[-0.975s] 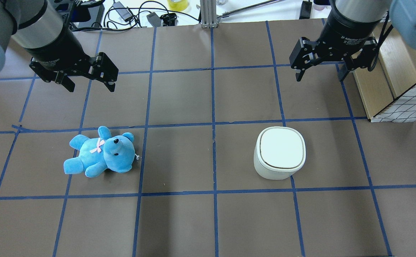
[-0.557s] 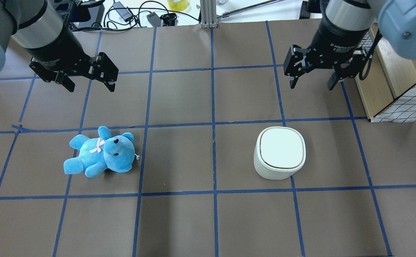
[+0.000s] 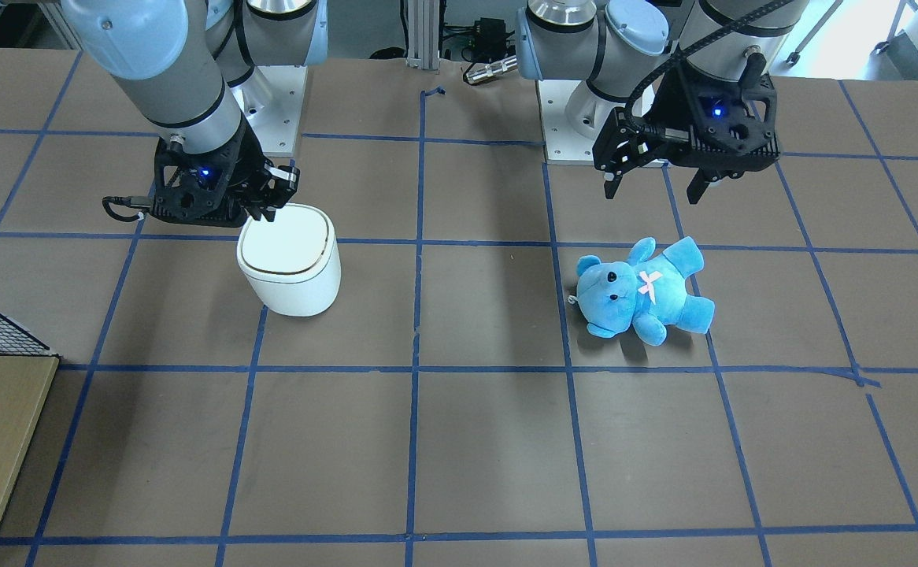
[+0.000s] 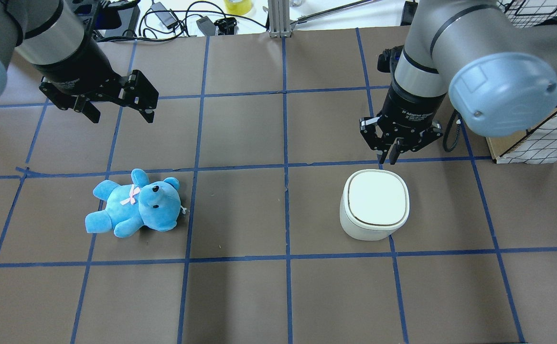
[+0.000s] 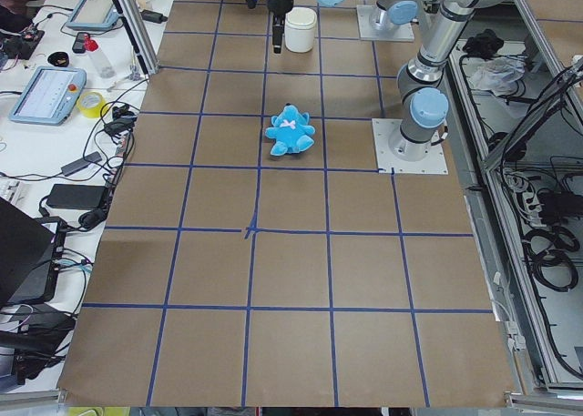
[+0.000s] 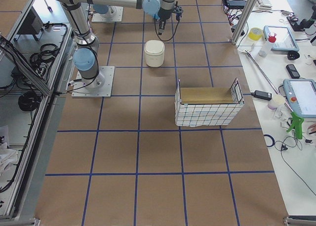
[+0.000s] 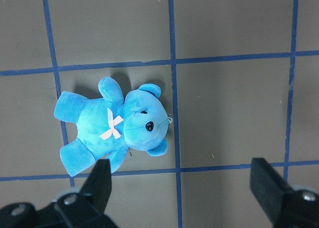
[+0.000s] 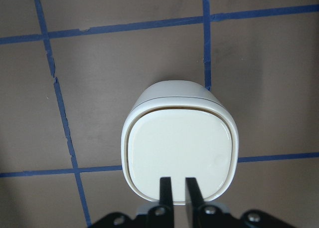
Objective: Open trash can with right arm
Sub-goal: 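Lower the right gripper down onto the white trash can lid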
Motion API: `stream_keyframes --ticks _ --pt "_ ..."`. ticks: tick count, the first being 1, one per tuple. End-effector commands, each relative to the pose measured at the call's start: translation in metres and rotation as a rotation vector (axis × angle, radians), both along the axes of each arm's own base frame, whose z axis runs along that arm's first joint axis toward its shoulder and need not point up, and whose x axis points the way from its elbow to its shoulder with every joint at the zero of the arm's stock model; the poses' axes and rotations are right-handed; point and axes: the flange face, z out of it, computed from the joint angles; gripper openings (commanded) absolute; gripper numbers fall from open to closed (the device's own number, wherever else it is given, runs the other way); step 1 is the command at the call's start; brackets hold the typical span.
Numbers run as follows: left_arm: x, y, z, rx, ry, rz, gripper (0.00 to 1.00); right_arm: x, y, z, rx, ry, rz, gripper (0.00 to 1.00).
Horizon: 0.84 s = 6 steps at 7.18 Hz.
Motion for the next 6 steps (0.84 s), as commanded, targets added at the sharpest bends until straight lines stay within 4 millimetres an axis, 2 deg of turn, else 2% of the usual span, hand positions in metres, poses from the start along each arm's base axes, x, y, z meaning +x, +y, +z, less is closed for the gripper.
stream_keyframes --ticks 1,4,6 --pt "0.000 0.000 0.000 0.000 0.000 0.000 1.00 0.000 0.003 -0.027 0.025 -0.009 -0.002 0.00" --pt "0.000 0.000 0.000 0.000 0.001 0.000 1.00 -0.009 0.006 -0.051 0.024 -0.005 -0.009 0.00" --pt "0.000 0.000 0.000 0.000 0.000 0.000 1.00 -0.030 0.008 -0.069 0.061 0.002 -0.010 0.00"
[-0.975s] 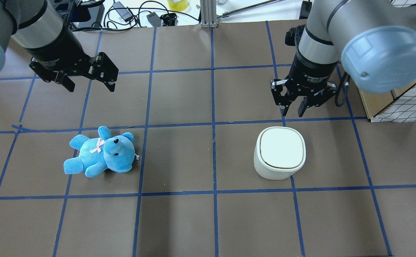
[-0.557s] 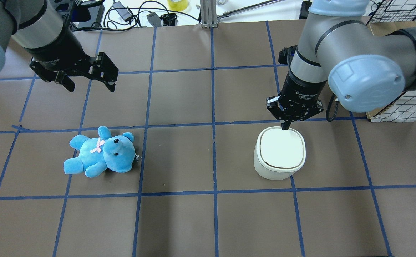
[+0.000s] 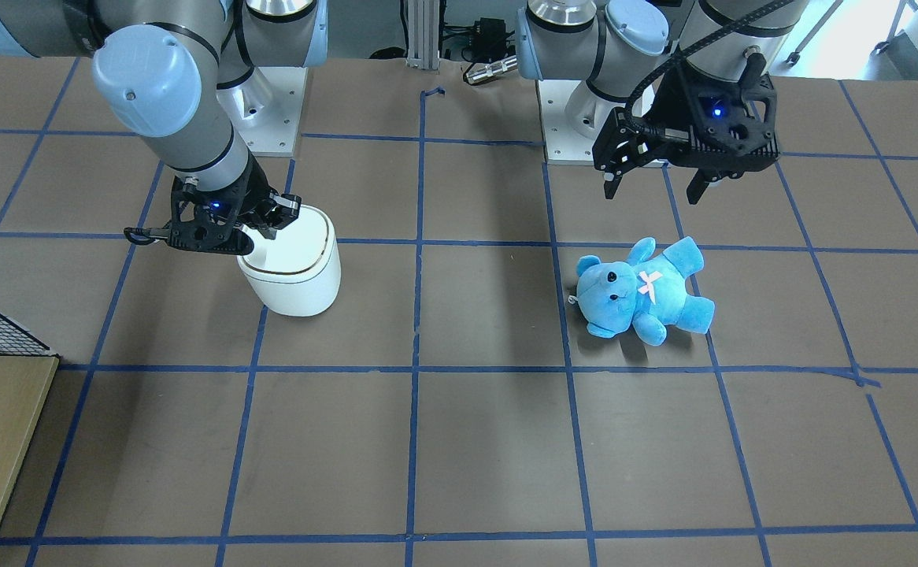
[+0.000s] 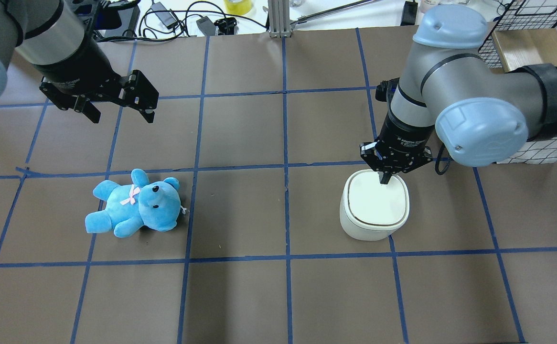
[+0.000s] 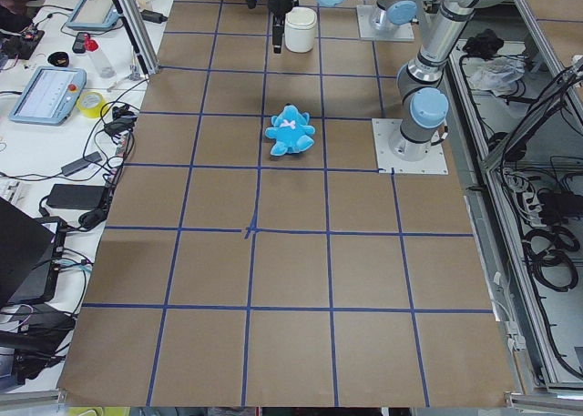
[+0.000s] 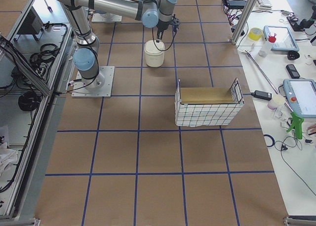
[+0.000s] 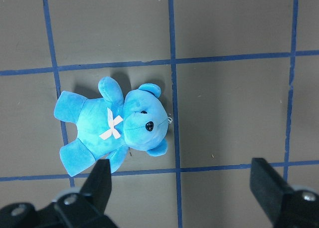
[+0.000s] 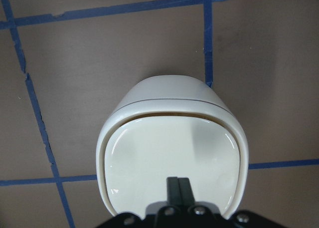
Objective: Open trash can with right arm
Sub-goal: 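Press down on the lid's near edge with the right gripper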
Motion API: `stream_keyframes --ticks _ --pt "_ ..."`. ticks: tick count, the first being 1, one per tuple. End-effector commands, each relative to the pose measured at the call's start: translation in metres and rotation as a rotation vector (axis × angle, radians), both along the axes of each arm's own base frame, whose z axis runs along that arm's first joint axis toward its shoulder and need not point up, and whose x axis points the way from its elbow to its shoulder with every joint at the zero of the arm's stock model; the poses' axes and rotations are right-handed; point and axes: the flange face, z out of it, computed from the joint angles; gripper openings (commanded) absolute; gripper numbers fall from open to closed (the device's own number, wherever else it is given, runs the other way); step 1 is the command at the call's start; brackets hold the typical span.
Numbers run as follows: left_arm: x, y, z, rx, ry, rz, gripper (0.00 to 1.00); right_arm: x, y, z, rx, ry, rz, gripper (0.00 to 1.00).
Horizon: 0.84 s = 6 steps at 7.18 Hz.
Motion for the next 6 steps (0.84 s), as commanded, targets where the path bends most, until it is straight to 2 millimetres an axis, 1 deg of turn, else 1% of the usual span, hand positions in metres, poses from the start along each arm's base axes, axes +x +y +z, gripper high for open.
stream_keyframes --ticks 1,2,5,6 --pt "0.000 0.000 0.000 0.000 -0.001 0.000 1.00 -0.017 0.007 -0.023 0.047 -0.008 0.005 0.00" --pt "0.000 0.000 0.000 0.000 -0.001 0.000 1.00 -0.016 0.011 -0.028 0.061 -0.022 0.008 0.00" --pt "0.000 0.000 0.000 0.000 -0.001 0.000 1.00 -0.015 0.011 -0.029 0.065 -0.025 0.009 0.00" --pt "0.000 0.000 0.000 0.000 -0.001 0.000 1.00 -0.015 0.011 -0.043 0.093 -0.024 0.007 0.00"
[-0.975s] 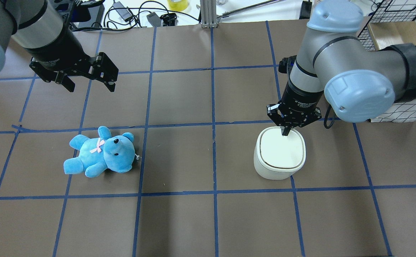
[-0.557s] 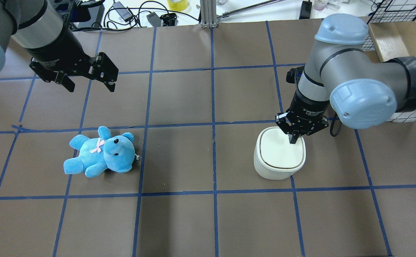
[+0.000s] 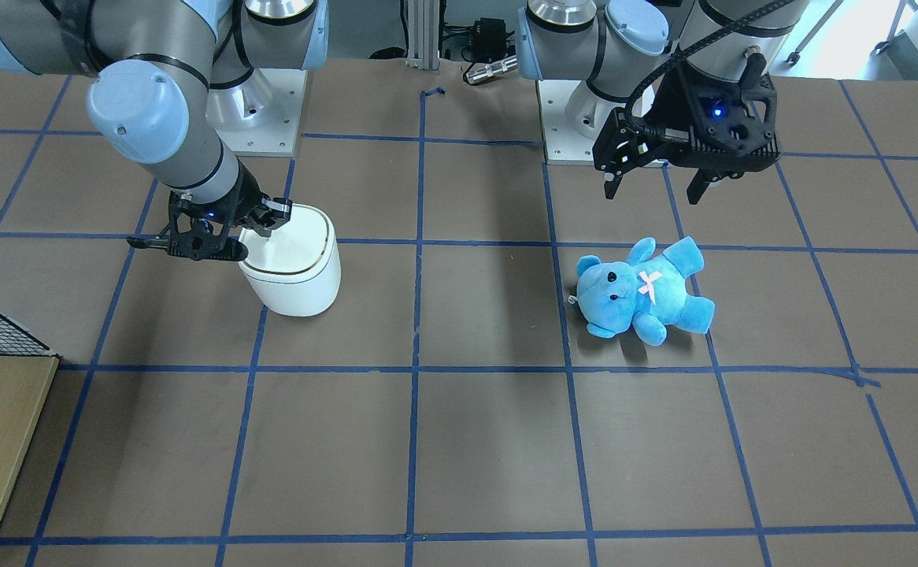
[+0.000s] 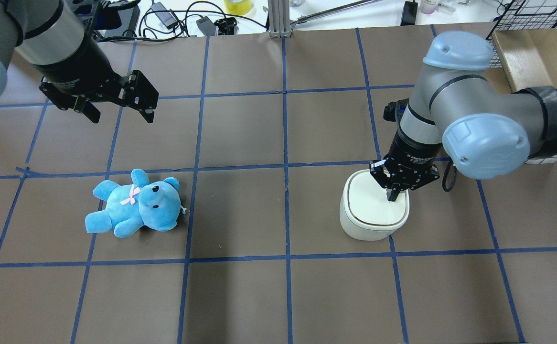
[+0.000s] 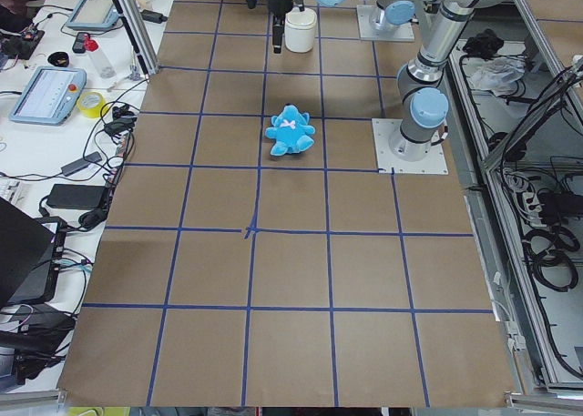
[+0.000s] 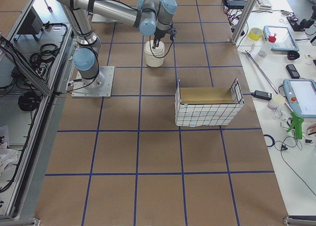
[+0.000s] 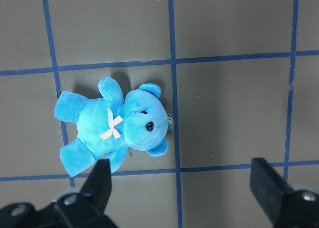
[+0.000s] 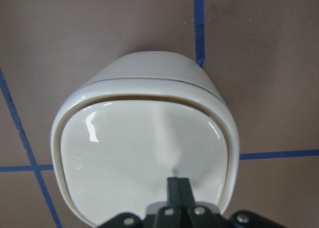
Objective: Open trash can with right arm
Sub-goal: 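Press down on the lid's near edge with the right gripper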
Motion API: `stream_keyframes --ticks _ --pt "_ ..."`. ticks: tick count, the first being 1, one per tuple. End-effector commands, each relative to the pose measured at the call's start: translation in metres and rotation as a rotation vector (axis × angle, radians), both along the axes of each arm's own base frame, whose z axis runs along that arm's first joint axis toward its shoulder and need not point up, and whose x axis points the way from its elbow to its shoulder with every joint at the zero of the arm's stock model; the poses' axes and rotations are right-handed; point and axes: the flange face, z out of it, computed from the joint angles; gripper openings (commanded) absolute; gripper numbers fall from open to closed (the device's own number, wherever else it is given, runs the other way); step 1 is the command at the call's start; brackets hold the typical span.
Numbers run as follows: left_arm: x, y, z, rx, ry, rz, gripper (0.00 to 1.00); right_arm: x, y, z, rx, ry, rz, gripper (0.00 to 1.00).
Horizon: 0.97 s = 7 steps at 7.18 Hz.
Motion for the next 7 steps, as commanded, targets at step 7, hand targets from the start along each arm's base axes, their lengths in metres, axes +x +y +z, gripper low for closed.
stream_keyframes --ticks 7 --pt "0.000 0.000 0.000 0.000 0.000 0.000 1.00 -0.001 -0.017 0.060 0.049 0.011 -0.015 0.00"
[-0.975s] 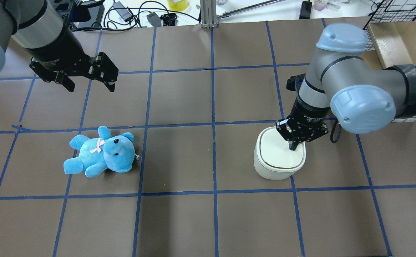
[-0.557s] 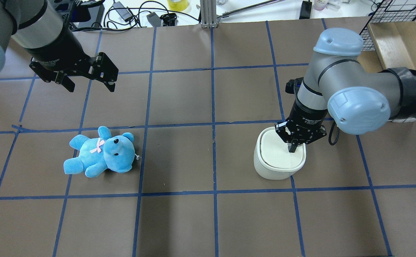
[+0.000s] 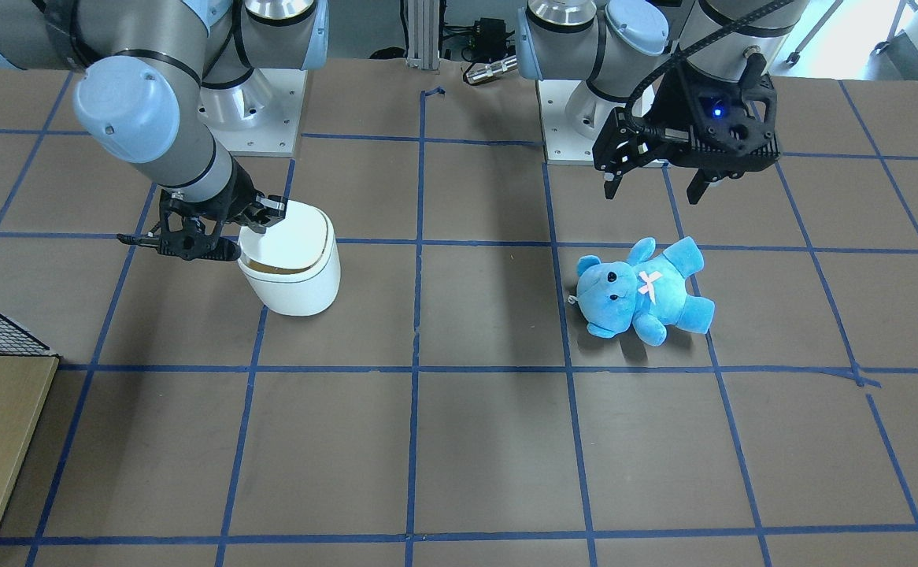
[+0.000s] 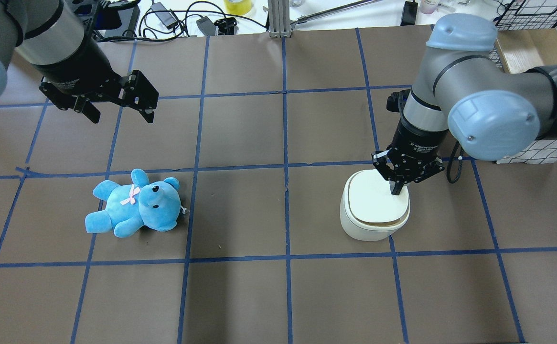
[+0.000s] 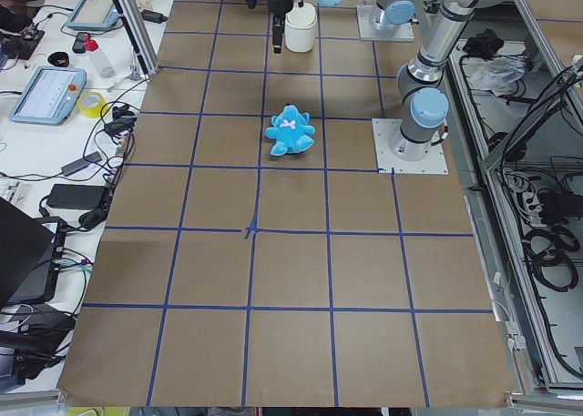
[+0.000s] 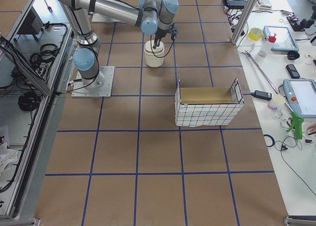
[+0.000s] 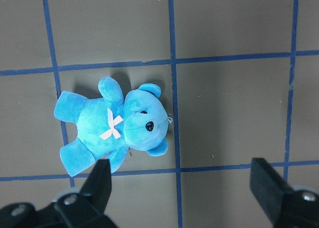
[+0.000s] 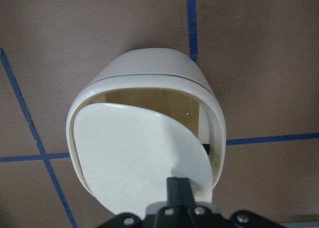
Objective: Open trash can with right arm
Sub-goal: 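Press down on the lid's near edge with the right gripper, then raise the right gripper away from the opened trash can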
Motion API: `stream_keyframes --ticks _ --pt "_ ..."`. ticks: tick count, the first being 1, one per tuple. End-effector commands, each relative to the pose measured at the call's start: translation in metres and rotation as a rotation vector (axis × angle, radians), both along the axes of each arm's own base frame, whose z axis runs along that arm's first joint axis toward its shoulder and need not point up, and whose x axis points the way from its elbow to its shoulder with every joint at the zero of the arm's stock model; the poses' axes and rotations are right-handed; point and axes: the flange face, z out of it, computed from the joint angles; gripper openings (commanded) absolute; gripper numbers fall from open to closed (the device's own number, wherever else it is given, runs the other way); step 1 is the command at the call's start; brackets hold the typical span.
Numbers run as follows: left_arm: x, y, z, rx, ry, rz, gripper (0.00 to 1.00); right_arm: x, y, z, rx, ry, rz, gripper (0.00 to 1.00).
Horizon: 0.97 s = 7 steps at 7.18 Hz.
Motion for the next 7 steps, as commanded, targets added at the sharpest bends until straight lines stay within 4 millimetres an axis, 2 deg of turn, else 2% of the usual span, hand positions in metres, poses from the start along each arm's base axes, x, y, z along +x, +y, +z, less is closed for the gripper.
stream_keyframes --ticks 1,3,4,5,7 --pt "0.000 0.000 0.000 0.000 0.000 0.000 1.00 -0.001 -0.009 0.042 0.007 0.000 -0.001 0.00" --pt "0.000 0.000 0.000 0.000 0.000 0.000 1.00 -0.001 -0.019 0.104 -0.016 0.010 0.003 0.00" --pt "0.000 0.000 0.000 0.000 0.000 0.000 1.00 -0.003 -0.024 0.111 -0.035 0.010 0.017 0.00" --pt "0.000 0.000 0.000 0.000 0.000 0.000 1.00 -0.007 -0.028 0.112 -0.047 -0.002 0.049 0.05" --pt "0.000 0.000 0.000 0.000 0.000 0.000 1.00 -0.024 -0.044 0.121 -0.147 -0.029 0.105 1.00"
